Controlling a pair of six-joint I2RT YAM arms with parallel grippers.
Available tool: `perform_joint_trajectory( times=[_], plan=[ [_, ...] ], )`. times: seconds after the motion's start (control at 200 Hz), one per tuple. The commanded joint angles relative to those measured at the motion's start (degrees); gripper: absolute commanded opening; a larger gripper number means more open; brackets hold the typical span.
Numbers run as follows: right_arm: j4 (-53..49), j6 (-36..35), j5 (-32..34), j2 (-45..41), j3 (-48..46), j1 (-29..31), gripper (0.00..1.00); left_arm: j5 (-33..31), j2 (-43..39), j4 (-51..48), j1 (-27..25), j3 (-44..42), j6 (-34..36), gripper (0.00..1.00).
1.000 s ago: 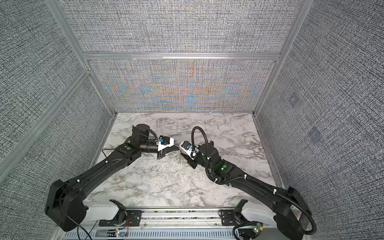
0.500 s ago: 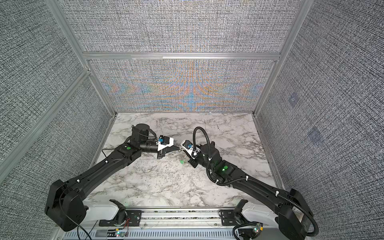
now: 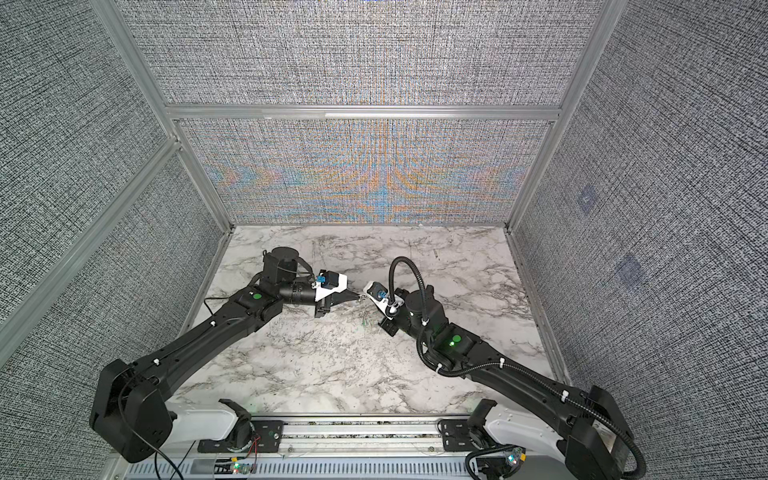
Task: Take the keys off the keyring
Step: 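Bring the held plate toward the right gripper while the right gripper approaches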
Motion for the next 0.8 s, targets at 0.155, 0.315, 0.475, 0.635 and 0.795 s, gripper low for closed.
perform_joint_trajectory(
  times=[0.155, 0.315, 0.475, 0.635, 0.795],
  plan=[
    [-2.71, -2.31, 1.96, -0.93, -0.08, 0.46, 0.14, 1.28, 0.05, 2.20, 0.04, 0.60, -0.79, 0.00],
    [-3.03, -2.90, 1.38, -2.20, -0.24, 0.50, 0.25, 1.63, 0.35, 2.14, 0.04, 0.64, -0.61, 0.00],
    [-5.11, -4.49, 0.30, -4.64, 0.16, 0.54, 0.29, 1.87, 0.46, 0.35, 0.04, 1.14, 1.07, 0.00],
    [-8.15, -6.39, -3.73, -7.16, 1.08, 0.37, 0.27, 2.56, 1.03, -3.62, 0.04, 2.63, 4.76, 0.00],
    [-10.69, -7.71, -7.44, -6.47, 3.49, 0.02, 0.23, 3.47, 1.84, -7.14, -0.04, 4.08, 8.44, 0.00]
  ],
)
